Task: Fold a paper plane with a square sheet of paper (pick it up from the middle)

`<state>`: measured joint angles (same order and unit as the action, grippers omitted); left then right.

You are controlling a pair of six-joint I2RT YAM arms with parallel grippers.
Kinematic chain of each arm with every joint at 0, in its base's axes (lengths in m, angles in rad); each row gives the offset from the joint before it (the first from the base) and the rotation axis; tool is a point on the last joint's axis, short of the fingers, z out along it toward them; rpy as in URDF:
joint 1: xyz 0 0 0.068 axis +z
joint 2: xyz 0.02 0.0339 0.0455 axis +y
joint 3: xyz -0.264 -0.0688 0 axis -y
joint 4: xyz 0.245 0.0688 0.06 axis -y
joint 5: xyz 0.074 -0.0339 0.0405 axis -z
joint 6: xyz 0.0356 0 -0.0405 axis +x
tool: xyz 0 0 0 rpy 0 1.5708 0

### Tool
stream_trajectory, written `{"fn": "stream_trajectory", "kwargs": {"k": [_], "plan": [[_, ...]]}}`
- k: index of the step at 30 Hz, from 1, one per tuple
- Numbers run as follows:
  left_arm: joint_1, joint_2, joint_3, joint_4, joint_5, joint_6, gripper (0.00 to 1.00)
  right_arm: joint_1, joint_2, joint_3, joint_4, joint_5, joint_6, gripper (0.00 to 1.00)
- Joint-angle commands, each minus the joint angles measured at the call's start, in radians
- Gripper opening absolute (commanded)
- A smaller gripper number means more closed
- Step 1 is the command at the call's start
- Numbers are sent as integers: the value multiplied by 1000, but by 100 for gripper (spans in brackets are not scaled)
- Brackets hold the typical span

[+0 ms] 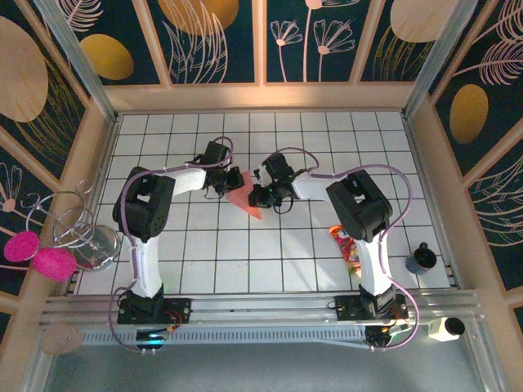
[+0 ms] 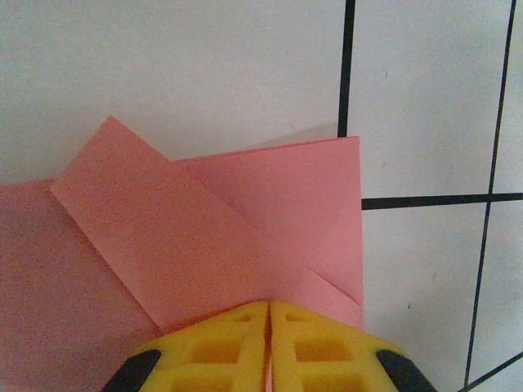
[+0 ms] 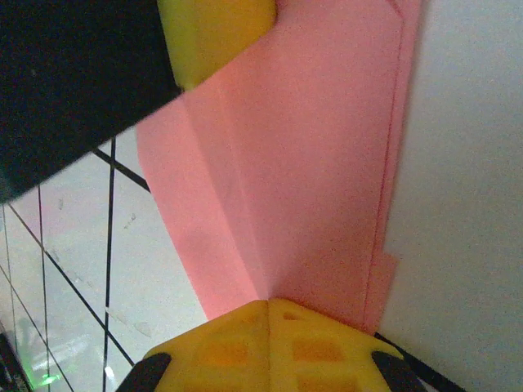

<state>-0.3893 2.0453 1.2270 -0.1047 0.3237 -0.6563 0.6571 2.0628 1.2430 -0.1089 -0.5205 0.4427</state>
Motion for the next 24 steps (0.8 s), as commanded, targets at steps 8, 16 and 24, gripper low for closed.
{"fn": "stream_trajectory", "kwargs": {"k": [8,16,24], "plan": [[18,84,-64,-132,-164,-1,9,22,-113,-172,-165,11,-21,0],[16,86,-59,-125,-152,-2,8,27,-134,-215,-172,14,-20,0],[18,89,-58,-120,-147,-2,8,58,-146,-242,-219,28,-56,0]]}}
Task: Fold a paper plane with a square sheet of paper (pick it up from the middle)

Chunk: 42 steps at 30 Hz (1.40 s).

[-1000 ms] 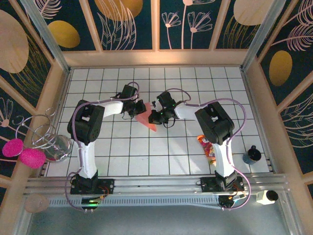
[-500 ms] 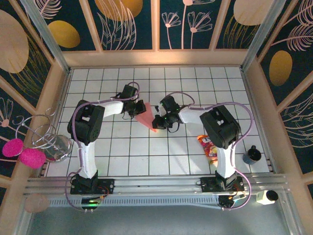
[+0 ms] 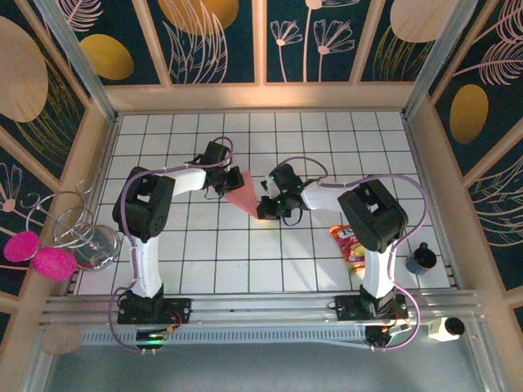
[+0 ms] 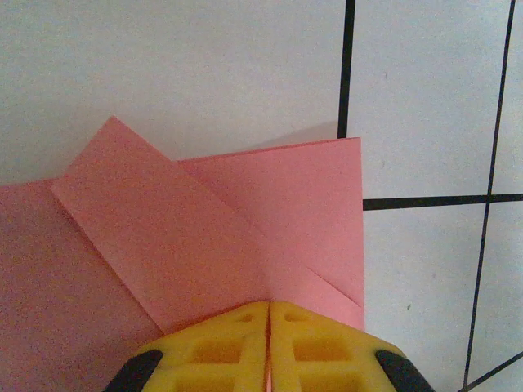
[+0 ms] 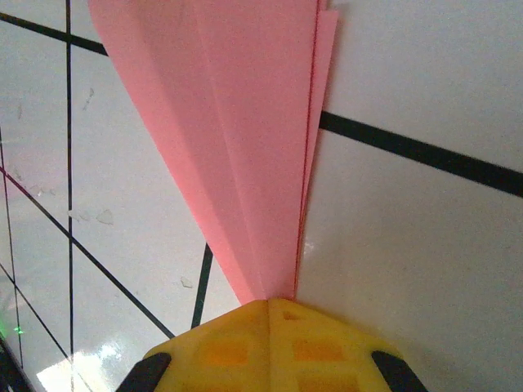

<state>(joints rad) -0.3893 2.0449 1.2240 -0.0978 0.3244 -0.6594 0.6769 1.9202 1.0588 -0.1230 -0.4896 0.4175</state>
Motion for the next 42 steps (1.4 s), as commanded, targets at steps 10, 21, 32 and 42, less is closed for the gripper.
{"fn": "stream_trajectory", "kwargs": {"k": [10,21,32,42], "plan": [[17,74,-50,-116,-117,16,8,31,-110,-93,-178,74,-11,0],[18,-137,-64,57,99,-45,23,-50,-203,-115,228,59,185,23],[36,-276,-296,278,67,-192,44,-78,4,52,258,-44,110,32],[47,-298,-396,397,91,-279,49,-77,154,200,208,-89,39,30]]}}
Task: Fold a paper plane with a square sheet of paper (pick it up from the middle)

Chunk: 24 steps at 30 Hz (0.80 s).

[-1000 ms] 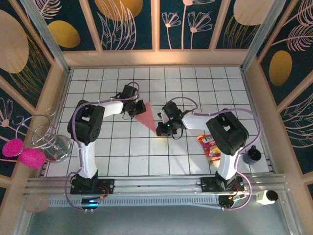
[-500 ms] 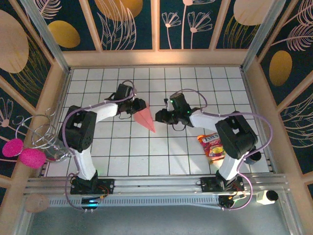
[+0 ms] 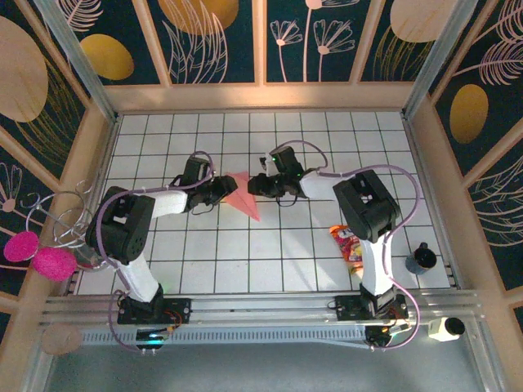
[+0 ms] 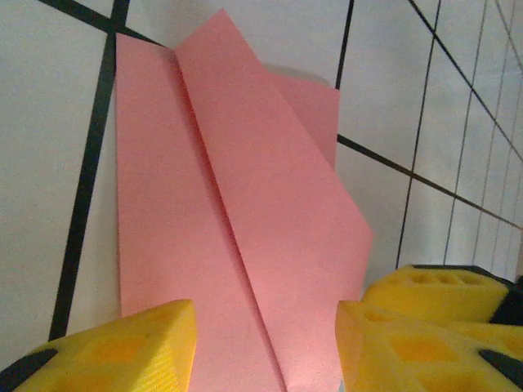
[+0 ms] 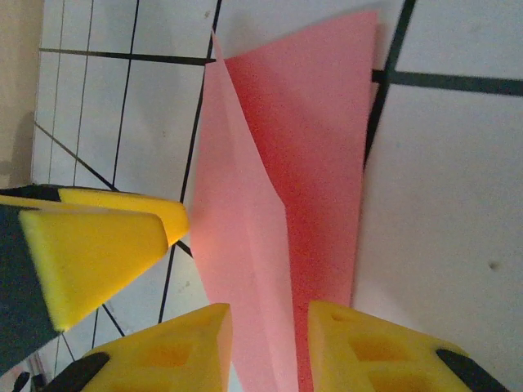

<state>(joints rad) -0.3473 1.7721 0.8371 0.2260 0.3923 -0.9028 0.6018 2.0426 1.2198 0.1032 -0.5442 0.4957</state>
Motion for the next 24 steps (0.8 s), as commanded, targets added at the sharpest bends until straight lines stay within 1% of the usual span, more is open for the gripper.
{"fn": "stream_trajectory", "kwargs": {"k": [1,6,8,12,15,20,24], "plan": [[5,-20,-11,78,26,-40,48,-3,40,48,-22,-36,-43,29],[5,-6,-15,93,36,-51,49,-4,66,70,-20,-61,-60,25],[7,-4,-13,94,35,-52,49,-6,72,72,-12,-78,-61,20],[8,-16,-19,95,31,-53,49,-8,61,57,29,-94,-52,6],[14,-45,-35,106,31,-57,50,-16,18,19,100,-97,-23,0],[16,-119,-65,173,73,-67,53,-35,-84,-69,227,-102,46,0],[16,-164,-90,285,150,-95,58,-49,-171,-152,329,-106,112,0]]}}
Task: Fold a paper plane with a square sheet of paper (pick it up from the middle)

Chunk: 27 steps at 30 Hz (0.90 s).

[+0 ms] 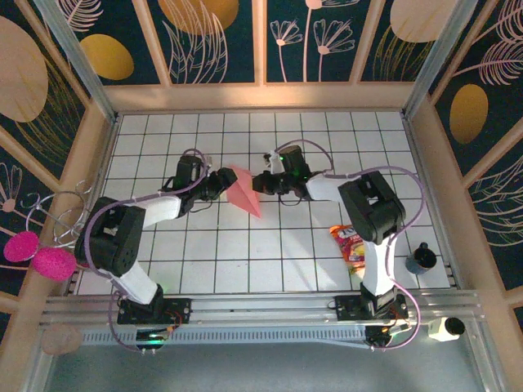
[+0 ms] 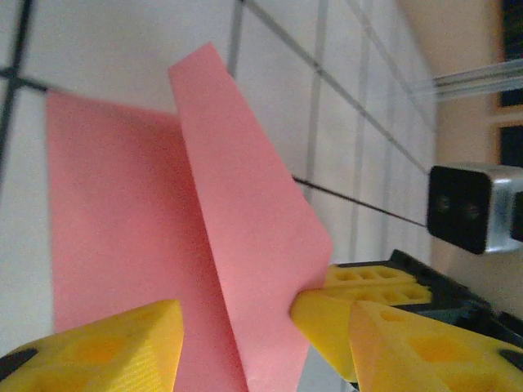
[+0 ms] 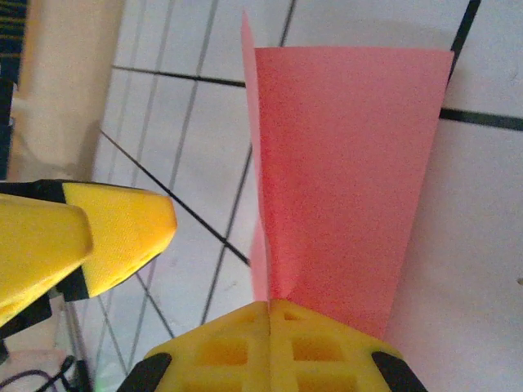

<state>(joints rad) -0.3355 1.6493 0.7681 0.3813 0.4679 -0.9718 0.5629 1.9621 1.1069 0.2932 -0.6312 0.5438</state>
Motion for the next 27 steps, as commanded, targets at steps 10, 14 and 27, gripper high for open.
{"fn": "stream_trajectory", "kwargs": {"k": [10,14,27], "plan": [[-16,-93,-99,490,195,-199,75,-62,-241,-171,325,-54,229,0],[-34,-85,-107,562,203,-241,74,-74,-263,-186,374,-79,288,0],[-47,-29,-45,547,250,-217,61,-77,-260,-216,500,-155,425,0]]}}
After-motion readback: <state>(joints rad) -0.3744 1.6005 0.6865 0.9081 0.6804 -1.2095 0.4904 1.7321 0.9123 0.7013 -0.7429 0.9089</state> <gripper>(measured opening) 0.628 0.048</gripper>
